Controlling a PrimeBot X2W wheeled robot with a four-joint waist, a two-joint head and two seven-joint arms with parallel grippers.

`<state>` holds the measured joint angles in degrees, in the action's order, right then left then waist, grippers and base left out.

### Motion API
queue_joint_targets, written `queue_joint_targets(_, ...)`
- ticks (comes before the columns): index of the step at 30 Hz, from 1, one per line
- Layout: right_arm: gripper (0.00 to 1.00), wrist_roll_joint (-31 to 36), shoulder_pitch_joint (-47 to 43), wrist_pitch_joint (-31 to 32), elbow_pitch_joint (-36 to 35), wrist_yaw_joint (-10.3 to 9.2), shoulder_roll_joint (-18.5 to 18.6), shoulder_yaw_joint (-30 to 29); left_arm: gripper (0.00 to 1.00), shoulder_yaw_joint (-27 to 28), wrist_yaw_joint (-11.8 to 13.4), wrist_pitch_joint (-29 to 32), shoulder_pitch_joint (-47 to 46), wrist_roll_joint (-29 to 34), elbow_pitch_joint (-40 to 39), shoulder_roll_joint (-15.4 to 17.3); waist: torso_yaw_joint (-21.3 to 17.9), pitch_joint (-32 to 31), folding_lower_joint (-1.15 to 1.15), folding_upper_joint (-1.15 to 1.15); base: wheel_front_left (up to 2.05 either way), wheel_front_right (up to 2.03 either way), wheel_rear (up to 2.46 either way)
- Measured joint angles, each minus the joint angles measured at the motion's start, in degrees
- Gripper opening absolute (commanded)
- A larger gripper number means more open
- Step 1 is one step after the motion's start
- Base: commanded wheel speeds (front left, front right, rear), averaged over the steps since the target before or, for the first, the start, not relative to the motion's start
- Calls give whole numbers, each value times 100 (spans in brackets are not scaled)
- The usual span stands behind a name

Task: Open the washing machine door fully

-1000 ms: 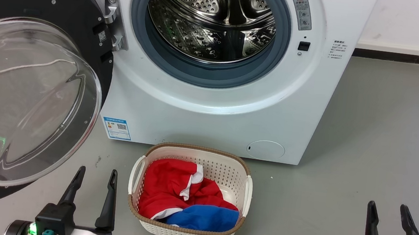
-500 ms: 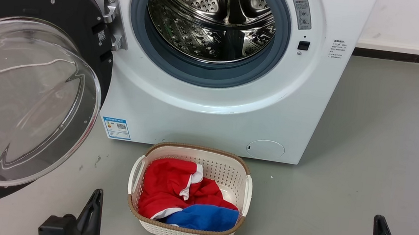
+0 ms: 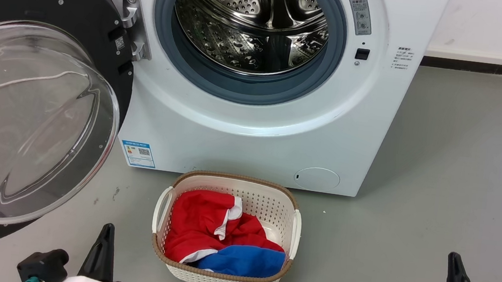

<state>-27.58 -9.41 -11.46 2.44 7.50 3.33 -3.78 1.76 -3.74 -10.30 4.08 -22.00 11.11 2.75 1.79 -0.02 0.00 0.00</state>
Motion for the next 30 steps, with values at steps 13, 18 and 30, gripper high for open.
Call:
queue_joint_targets(13,0,-1250,265,250,200,0,47,38,0,75,-64,296,-177,-1272,44,0,-21,3,0,0,0,0,0)
queue_joint_targets(18,0,-1674,362,348,279,-1,59,46,0,105,-80,396,-235,-1706,63,0,-30,4,0,0,0,0,0)
queue_joint_targets(30,0,-2590,550,555,431,-1,83,51,0,175,-133,632,-365,-2674,107,0,-49,5,0,0,0,0,0)
